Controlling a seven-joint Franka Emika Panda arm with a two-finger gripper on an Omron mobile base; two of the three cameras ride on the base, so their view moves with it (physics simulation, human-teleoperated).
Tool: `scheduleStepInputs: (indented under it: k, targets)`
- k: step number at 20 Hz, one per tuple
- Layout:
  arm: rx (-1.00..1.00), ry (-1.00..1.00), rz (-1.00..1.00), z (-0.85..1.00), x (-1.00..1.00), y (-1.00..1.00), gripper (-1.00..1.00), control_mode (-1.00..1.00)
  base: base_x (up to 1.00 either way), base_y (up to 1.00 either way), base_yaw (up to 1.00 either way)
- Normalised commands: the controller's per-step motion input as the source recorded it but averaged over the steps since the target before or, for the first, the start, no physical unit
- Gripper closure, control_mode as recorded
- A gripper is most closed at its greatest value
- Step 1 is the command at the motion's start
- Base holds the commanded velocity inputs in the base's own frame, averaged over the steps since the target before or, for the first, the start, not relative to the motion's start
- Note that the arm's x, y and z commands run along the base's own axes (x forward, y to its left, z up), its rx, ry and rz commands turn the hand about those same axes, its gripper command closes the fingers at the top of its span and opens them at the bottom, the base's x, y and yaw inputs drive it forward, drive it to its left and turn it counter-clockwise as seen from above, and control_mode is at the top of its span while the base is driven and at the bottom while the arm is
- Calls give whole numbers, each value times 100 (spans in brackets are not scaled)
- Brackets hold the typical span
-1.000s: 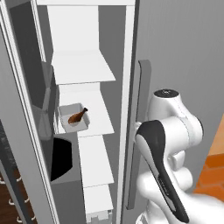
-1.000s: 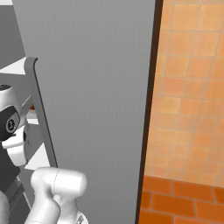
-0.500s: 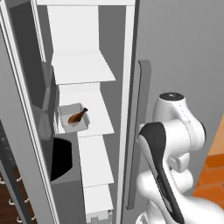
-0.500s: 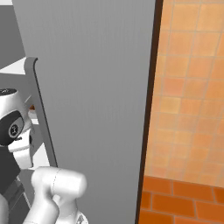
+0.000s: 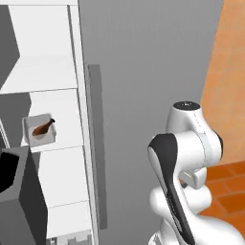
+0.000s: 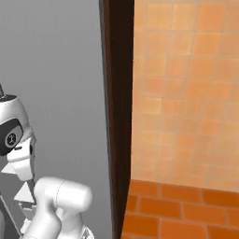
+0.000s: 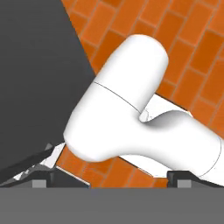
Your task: Take the meat container that has the chicken drumstick and place it on the second highest rack of the freezer. Then take the vegetable container that has the cucumber and carrot and place it on the highest rack of the freezer.
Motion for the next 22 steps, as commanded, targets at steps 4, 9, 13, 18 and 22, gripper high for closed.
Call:
scheduleStepInputs:
  k: [4, 9, 13, 18, 22]
  targets:
    - [0, 0, 0, 0, 0, 0, -100, 100, -32, -96, 27]
    - [0, 0, 0, 0, 0, 0, -100, 100, -66, -64, 81]
    - [0, 0, 0, 0, 0, 0, -100, 100, -48, -20, 100]
    - [0, 0, 0, 0, 0, 0, -100, 100, -27, -4, 100]
    - [0, 0, 0, 0, 0, 0, -100, 100, -12, 0, 100]
